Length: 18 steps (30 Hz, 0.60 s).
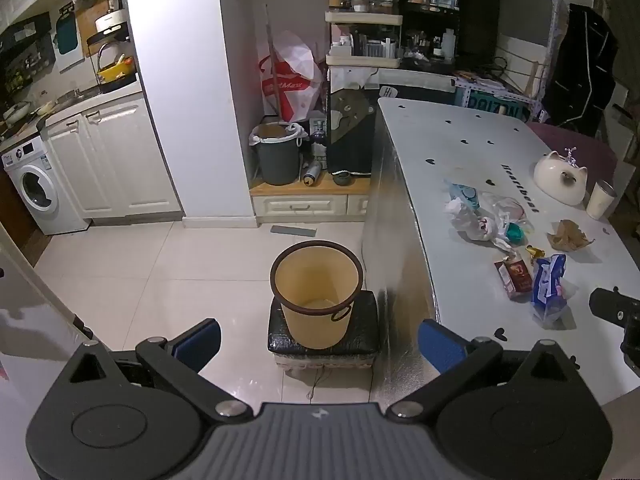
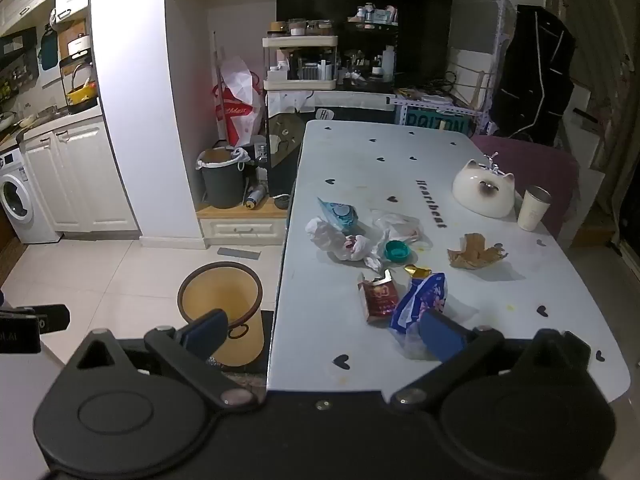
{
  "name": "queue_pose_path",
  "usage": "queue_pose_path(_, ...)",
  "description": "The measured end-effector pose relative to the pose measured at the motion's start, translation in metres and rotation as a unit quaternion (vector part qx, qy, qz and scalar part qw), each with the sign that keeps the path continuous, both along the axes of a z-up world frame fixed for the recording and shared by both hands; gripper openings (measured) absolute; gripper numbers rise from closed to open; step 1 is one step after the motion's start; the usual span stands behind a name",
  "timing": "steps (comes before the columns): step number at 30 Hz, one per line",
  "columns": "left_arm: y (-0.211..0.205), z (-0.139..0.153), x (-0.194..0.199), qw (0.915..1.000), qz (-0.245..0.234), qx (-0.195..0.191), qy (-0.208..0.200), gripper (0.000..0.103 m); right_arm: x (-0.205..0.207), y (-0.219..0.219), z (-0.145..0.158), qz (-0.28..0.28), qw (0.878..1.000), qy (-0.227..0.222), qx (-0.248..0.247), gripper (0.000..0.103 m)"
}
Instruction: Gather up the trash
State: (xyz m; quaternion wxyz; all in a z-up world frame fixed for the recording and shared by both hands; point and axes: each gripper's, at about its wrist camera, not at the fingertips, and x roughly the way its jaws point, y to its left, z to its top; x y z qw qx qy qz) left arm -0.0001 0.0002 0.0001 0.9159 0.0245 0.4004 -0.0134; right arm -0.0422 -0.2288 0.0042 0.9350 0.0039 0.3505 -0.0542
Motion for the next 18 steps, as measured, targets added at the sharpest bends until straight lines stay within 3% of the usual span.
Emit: queue_pose_path(18, -0.0001, 0.0, 0.0001, 1.0, 0.0, 0.001, 0.002, 0.103, -0.0006, -0.0006, 0.001, 0.0, 1.0, 0.0, -0.001, 0.103)
